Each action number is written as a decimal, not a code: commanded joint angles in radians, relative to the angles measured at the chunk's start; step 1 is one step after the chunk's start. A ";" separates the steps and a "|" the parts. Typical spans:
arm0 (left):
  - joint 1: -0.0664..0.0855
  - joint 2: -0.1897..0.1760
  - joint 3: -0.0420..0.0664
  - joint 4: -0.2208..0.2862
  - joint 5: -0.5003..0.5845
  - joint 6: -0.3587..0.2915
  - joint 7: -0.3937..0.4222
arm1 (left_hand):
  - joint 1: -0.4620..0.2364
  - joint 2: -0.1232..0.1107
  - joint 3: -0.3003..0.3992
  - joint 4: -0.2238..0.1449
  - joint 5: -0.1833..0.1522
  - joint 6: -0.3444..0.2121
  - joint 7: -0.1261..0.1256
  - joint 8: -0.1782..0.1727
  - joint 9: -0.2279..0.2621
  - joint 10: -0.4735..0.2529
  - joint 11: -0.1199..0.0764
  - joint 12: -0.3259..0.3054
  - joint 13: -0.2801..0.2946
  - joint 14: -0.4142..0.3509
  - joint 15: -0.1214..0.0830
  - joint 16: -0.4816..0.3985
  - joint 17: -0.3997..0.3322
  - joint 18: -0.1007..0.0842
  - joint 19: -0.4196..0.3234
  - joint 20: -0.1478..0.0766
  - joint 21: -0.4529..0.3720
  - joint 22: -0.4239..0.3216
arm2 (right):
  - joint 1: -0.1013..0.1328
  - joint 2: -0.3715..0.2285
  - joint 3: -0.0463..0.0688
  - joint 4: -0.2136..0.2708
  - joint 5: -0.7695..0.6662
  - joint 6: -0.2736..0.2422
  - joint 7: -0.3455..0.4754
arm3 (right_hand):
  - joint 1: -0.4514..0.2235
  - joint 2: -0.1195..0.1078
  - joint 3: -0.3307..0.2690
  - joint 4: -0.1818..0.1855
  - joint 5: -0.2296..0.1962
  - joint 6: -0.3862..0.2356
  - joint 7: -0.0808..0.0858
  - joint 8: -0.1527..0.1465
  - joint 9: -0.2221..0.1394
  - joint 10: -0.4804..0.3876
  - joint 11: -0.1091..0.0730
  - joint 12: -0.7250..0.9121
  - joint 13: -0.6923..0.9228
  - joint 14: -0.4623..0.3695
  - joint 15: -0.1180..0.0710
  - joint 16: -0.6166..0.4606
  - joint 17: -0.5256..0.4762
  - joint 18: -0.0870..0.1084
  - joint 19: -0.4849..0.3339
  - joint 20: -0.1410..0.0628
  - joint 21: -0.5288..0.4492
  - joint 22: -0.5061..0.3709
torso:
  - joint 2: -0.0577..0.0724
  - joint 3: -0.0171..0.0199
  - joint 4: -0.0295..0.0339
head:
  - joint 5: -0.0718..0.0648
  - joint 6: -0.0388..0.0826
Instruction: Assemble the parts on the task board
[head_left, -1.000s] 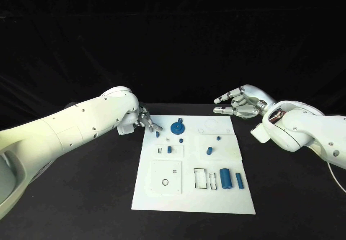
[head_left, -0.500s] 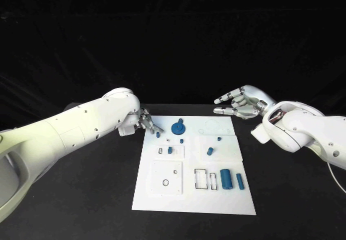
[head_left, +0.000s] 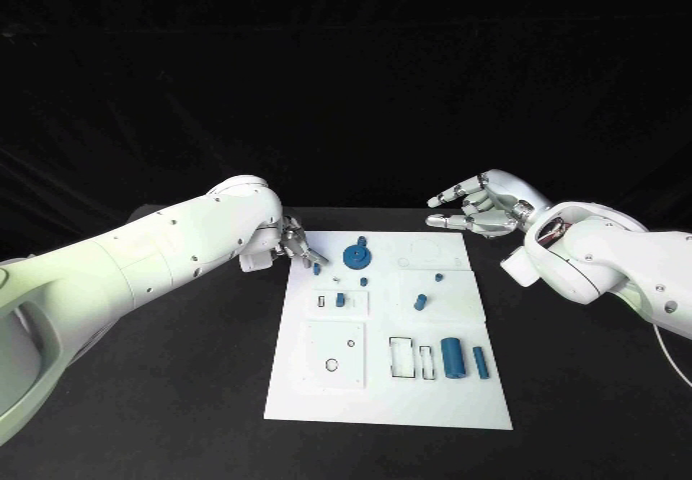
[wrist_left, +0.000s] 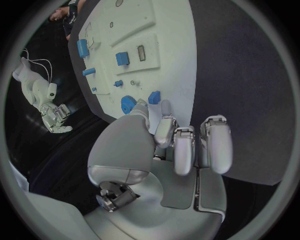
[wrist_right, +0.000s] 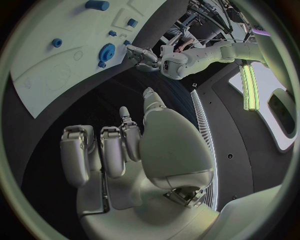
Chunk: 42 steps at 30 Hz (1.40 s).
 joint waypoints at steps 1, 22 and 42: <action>0.000 0.003 0.000 0.003 0.015 0.007 0.008 | 0.010 0.000 0.008 0.000 0.001 0.008 0.001 0.005 0.002 0.005 -0.004 0.007 0.000 0.105 -0.009 0.003 0.263 -0.004 0.007 -0.005 0.006 0.053 | -0.001 0.000 0.000 -0.001 -0.008 0.009 0.008 | -0.008 0.002 -0.004 0.000 0.007 0.006 -0.001 0.001 0.000 0.013 -0.007 -0.001 0.149 0.081 -0.005 -0.005 0.163 0.007 0.042 -0.004 -0.007 0.146 | 0.000 0.0006 -0.0001 | 0.001 -0.002; -0.003 0.004 0.000 0.010 0.022 0.023 0.003 | 0.032 0.013 0.019 -0.002 0.001 0.013 -0.004 0.024 0.012 0.007 -0.008 0.010 0.003 0.105 -0.013 0.003 0.263 -0.005 0.008 -0.008 0.008 0.057 | -0.001 0.003 0.000 -0.007 -0.009 0.012 0.008 | -0.008 0.002 -0.004 0.000 0.007 0.006 -0.001 0.001 0.000 0.013 -0.007 -0.001 0.149 0.081 -0.005 -0.005 0.163 0.007 0.042 -0.004 -0.007 0.146 | 0.000 -0.0002 0.0006 | -0.001 -0.001; -0.003 0.005 0.000 0.010 0.022 0.044 0.009 | 0.215 0.048 0.230 -0.094 0.002 -0.016 -0.016 0.037 0.019 0.006 -0.021 0.003 -0.002 0.105 -0.024 0.003 0.263 -0.005 0.006 -0.021 0.006 0.059 | -0.001 0.005 0.000 -0.007 -0.009 0.012 0.010 | -0.008 0.002 -0.004 0.000 0.007 0.006 -0.001 0.001 0.000 0.013 -0.007 -0.001 0.149 0.081 -0.005 -0.005 0.163 0.007 0.042 -0.004 -0.007 0.146 | 0.000 -0.0001 -0.0003 | 0.001 -0.004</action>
